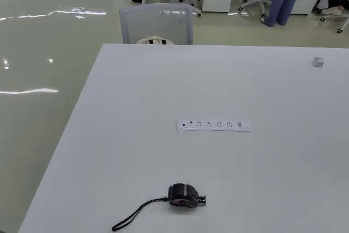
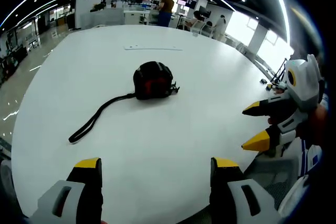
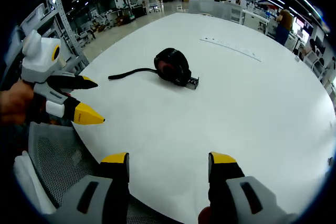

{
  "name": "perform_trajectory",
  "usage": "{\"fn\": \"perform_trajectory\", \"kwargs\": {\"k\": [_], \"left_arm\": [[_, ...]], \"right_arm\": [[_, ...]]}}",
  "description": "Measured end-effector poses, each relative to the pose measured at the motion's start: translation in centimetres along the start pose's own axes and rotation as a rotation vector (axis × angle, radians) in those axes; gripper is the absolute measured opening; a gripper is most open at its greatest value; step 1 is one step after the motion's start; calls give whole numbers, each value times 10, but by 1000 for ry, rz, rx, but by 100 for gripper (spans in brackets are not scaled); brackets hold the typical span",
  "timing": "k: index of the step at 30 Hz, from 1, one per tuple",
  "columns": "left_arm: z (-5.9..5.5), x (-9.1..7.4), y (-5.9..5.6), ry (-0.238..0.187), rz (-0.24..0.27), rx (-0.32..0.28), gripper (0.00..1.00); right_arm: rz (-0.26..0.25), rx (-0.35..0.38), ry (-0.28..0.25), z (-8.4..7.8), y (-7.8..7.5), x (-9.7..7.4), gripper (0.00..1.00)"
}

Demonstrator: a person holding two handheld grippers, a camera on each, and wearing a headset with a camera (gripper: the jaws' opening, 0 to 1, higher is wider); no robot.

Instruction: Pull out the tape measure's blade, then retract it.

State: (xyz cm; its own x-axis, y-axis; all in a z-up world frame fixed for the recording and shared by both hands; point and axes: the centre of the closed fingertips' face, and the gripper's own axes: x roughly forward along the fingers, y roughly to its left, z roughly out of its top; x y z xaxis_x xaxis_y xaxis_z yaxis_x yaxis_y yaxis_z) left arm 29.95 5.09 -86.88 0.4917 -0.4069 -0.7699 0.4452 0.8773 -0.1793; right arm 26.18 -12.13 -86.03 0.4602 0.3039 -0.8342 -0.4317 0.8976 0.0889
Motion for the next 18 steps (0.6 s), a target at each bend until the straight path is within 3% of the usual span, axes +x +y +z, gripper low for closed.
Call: {"fn": "perform_trajectory", "kwargs": {"k": [18], "left_arm": [[-19,-14,4,20,-2,-1,90]], "right_arm": [[-3,30,11,-18,6,-14,68]]}}
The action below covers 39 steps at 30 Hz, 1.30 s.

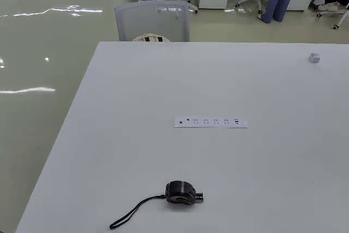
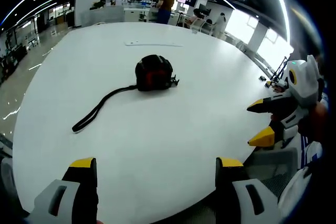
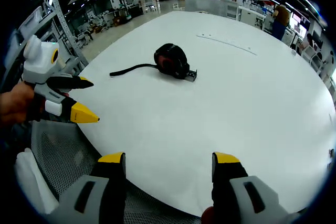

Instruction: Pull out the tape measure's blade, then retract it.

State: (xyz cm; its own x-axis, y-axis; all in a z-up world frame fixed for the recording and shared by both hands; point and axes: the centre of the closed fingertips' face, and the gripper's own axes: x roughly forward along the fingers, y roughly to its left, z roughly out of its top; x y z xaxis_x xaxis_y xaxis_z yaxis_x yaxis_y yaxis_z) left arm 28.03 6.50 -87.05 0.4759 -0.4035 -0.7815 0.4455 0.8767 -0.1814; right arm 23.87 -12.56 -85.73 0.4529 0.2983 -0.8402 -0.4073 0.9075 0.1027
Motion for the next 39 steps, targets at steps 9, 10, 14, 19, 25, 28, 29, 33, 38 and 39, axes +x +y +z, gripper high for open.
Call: {"fn": "perform_trajectory", "kwargs": {"k": [9,10,14,19,25,28,29,33,38,39], "left_arm": [[-10,-13,9,1,10,-8,91],[-11,-15,10,-2,9,-14,92],[-15,-20,10,-3,6,-21,96],[-17,-24,12,-5,8,-28,97],[-18,-30,15,-16,12,-43,97],[-18,-32,14,-19,11,-45,97],[-18,-32,14,-18,12,-45,97],[-18,-35,14,-16,15,-41,97],[-18,-37,15,-17,17,-47,97],[-18,-37,15,-17,15,-52,97]], "right_arm": [[-11,16,-2,-8,-1,-10,71],[-13,17,-2,-8,-2,-11,72],[-15,23,-2,-11,-2,-14,73],[-14,29,0,-15,-2,-16,74],[-24,35,2,-19,-3,-22,74],[-27,43,-6,-19,-4,-23,74],[-29,41,-5,-19,-3,-24,74],[-32,44,-8,-20,-2,-25,74],[-29,51,-13,-22,1,-26,74],[-29,52,-15,-22,2,-26,74]]}}
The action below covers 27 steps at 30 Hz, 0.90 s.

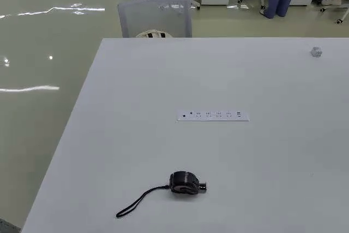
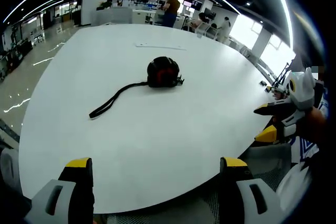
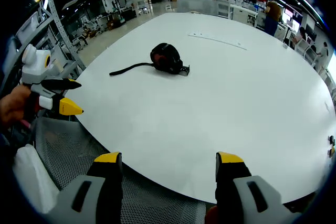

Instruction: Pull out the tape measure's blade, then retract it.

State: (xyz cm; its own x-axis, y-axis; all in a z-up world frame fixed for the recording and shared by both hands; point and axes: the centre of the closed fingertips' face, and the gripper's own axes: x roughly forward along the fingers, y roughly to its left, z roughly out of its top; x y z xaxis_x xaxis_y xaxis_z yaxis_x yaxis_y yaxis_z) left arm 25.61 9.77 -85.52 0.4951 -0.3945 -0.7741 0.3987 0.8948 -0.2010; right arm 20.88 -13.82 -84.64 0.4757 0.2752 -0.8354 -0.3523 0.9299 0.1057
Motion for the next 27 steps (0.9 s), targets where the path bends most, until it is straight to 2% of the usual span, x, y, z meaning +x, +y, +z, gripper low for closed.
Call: {"fn": "perform_trajectory", "kwargs": {"k": [8,16,23,26,27], "left_arm": [[0,2,-5,9,-14,8,97],[-1,4,-3,8,-10,4,97],[1,3,0,4,-5,-2,97],[2,2,4,9,-1,-7,97],[3,-1,10,18,9,-17,97]], "right_arm": [[-9,13,-10,0,-1,-3,75],[-16,20,-7,-1,-2,-6,75],[-18,20,-3,-2,-3,-4,74],[-16,25,-1,0,-1,-4,74],[-11,29,8,0,-1,-1,74]]}}
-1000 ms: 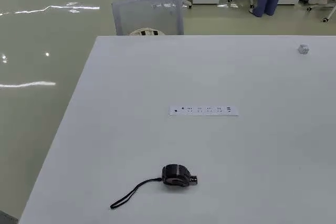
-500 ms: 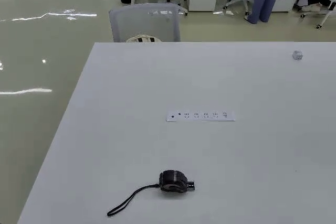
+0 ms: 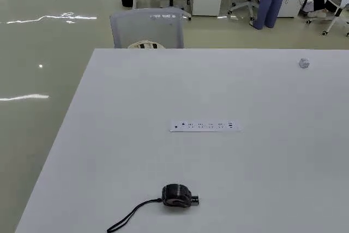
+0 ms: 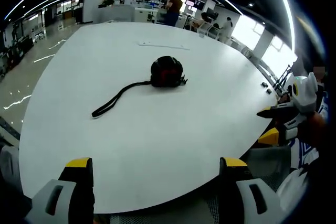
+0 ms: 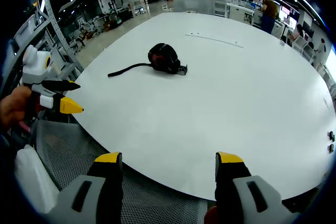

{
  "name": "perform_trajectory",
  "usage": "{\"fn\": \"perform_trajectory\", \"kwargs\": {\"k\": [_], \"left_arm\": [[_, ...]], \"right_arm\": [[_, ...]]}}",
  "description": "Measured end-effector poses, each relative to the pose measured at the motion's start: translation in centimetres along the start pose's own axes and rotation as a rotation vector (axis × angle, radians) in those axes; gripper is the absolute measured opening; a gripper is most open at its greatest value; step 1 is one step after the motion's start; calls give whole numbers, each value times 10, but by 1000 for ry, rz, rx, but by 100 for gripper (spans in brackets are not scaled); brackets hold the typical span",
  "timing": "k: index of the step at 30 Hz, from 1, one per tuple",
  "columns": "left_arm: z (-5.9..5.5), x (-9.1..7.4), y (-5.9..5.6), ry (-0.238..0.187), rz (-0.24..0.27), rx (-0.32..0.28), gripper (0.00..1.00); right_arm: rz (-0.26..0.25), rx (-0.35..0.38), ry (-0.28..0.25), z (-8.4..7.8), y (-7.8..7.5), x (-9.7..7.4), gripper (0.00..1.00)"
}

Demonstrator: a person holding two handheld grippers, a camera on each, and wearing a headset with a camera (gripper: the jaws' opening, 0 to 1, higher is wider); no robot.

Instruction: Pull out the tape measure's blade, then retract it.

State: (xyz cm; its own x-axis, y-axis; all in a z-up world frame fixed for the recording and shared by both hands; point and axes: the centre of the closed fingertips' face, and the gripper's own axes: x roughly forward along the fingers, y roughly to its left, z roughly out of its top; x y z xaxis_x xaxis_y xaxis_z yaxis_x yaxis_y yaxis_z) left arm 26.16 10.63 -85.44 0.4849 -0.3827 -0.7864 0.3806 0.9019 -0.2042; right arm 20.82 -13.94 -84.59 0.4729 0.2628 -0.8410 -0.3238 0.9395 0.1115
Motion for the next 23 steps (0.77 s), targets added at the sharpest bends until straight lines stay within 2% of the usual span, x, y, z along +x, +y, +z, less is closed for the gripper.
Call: {"fn": "perform_trajectory", "kwargs": {"k": [3,8,11,15,19,23], "left_arm": [[1,-5,3,14,7,-10,96],[7,-7,9,-5,9,-47,96],[7,-5,12,5,5,-55,96],[4,-3,10,26,-12,-27,96],[5,-4,11,28,-5,-51,96],[7,-6,9,26,10,-43,96]], "right_arm": [[17,4,11,-1,3,0,73],[20,6,25,-2,3,0,73],[19,5,34,0,4,0,73],[16,13,32,3,3,1,73],[18,17,41,3,-4,0,73],[31,1,55,3,-7,-3,73]]}}
